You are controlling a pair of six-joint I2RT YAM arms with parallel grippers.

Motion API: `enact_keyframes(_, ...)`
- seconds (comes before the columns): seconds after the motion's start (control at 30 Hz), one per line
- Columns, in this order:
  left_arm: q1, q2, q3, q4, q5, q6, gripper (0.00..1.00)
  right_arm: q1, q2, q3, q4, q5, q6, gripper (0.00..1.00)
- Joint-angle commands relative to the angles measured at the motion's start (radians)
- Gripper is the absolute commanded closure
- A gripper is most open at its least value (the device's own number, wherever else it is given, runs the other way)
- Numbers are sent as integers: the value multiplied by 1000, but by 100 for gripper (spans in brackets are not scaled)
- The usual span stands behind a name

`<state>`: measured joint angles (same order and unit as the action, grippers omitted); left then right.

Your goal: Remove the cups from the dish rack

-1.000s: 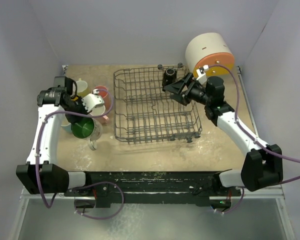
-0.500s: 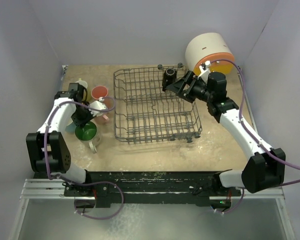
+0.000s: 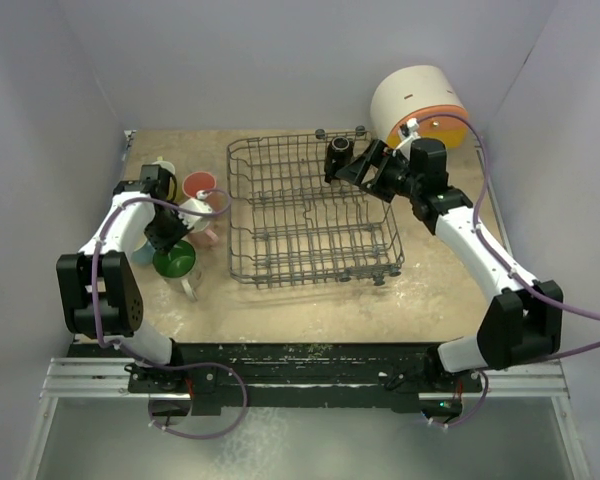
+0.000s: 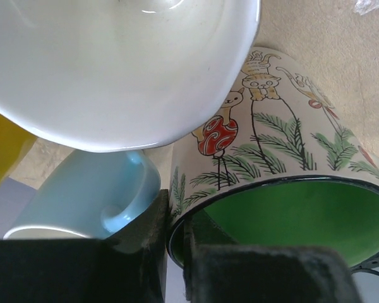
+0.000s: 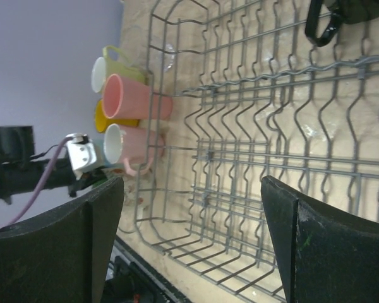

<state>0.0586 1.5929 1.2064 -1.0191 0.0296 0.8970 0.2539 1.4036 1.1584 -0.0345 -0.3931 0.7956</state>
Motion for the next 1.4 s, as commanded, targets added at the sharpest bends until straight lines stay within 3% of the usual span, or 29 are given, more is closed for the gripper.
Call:
enact_keyframes(0.0, 0, -14, 52, -27, 45, -55, 76, -5, 37, 83, -40, 91, -84, 8)
enact_keyframes(0.1, 0, -34, 116, -63, 75, -73, 55, -5, 90, 127, -67, 158, -124, 6)
enact_keyframes(0.23, 0, -54, 240, -122, 162, -102, 42, -5, 198, 220, -104, 261, -177, 4)
enact_keyframes(0.4, 0, -53, 375, -214, 251, -138, 36, 1, 376, 385, -111, 416, -252, 4)
enact_keyframes(0.5, 0, -66, 424, -263, 288, -144, 22, 18, 493, 505, -144, 483, -286, 5)
enact_keyframes(0.87, 0, -135, 461, -293, 335, -158, 20, 183, 834, 894, -283, 811, -287, 12)
enact_keyframes(1.0, 0, -148, 459, -291, 351, -156, 21, 188, 894, 948, -303, 860, -251, 19)
enact_keyframes(1.37, 1, -174, 481, -302, 423, -157, 21, 188, 951, 963, -320, 880, -247, 24)
